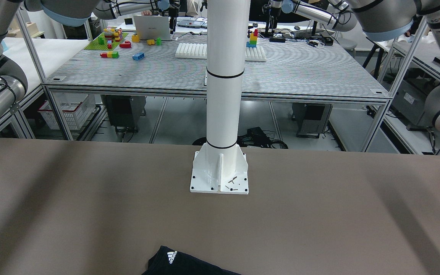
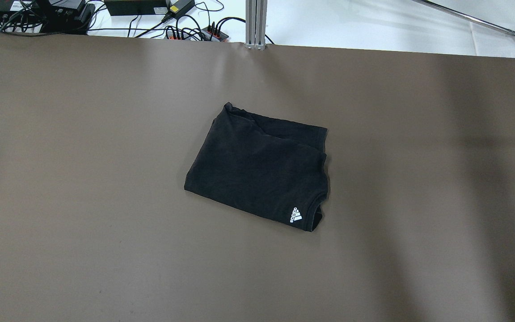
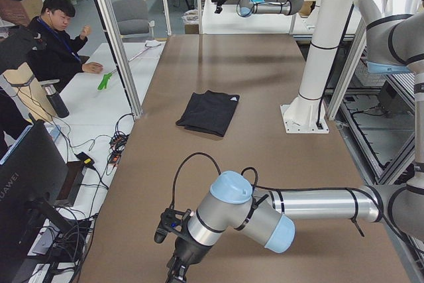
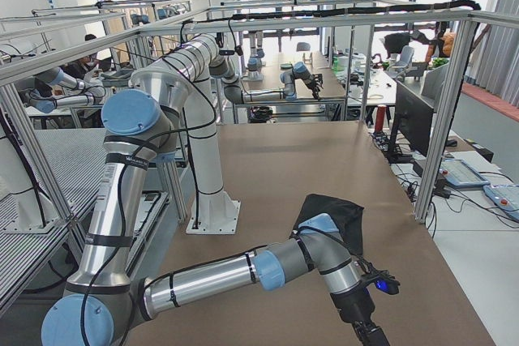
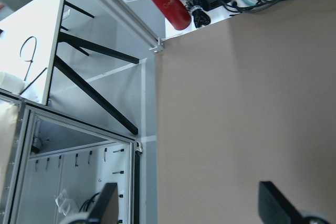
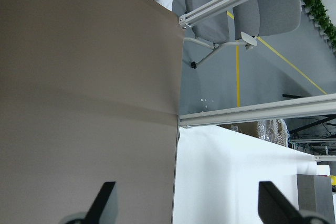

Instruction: Fold clothes

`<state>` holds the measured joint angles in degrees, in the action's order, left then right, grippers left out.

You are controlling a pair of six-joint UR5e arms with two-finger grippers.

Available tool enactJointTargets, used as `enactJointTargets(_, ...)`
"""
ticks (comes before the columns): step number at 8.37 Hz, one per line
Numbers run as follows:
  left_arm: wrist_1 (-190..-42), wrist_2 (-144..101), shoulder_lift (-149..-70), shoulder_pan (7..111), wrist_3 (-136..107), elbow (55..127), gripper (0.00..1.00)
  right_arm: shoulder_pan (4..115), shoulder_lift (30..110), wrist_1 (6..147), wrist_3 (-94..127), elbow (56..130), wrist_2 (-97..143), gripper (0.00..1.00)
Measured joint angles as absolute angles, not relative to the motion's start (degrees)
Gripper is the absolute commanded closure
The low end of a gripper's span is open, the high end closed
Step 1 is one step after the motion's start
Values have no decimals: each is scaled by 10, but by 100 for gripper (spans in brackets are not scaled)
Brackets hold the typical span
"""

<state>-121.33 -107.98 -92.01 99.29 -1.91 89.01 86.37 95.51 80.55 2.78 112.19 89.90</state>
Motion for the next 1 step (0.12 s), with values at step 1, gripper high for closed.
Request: enactJointTargets(1,-1210,-1072,-912,1011,-13,911,6,868,961,802,29,1123,898,6)
